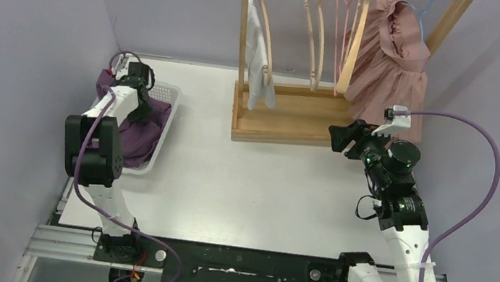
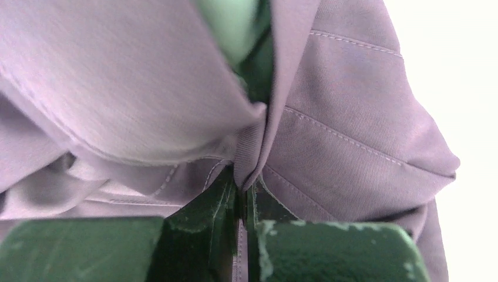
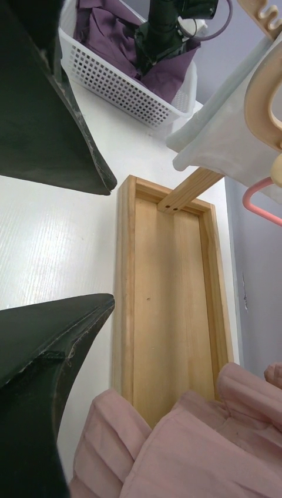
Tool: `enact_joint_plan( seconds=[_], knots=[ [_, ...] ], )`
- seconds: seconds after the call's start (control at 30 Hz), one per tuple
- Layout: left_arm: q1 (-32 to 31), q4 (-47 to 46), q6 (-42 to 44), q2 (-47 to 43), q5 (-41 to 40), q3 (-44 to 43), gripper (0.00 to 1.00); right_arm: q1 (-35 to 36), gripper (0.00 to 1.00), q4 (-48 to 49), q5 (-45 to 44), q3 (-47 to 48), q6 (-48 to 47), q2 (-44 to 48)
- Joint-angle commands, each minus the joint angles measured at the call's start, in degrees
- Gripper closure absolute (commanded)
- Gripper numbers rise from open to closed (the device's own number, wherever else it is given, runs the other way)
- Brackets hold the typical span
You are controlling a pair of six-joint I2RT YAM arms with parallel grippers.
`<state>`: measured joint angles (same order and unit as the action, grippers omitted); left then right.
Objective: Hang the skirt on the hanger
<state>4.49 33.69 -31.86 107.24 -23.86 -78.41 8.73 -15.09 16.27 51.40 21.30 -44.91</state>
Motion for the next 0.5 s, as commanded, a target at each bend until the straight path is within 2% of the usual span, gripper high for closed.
enact_joint_plan(
  seconds=[0.0, 0.27, 0.4, 0.47],
  knots=[
    [-2.4, 1.0, 3.5, -9.5, -5.3, -5.0, 1.0, 0.7, 0.37, 2.1, -2.1, 1.2, -1.0, 1.1],
    [-7.3, 3.8, 8.2, -24.6, -4.9, -9.7, 1.0, 1.0, 0.37, 2.9, -3.5, 1.9, -0.9, 0.4],
    [-8.0, 3.8, 9.0, -30.4, 0.9, -11.5, 1.0, 1.1, 0.37, 3.3, -3.8, 2.6, -0.7, -0.5],
    [-8.4, 2.9, 9.7, -32.5, 6.6, -12.7, 1.0, 1.1, 0.37, 3.3, -3.9, 3.2, -0.5, -1.4]
  ],
)
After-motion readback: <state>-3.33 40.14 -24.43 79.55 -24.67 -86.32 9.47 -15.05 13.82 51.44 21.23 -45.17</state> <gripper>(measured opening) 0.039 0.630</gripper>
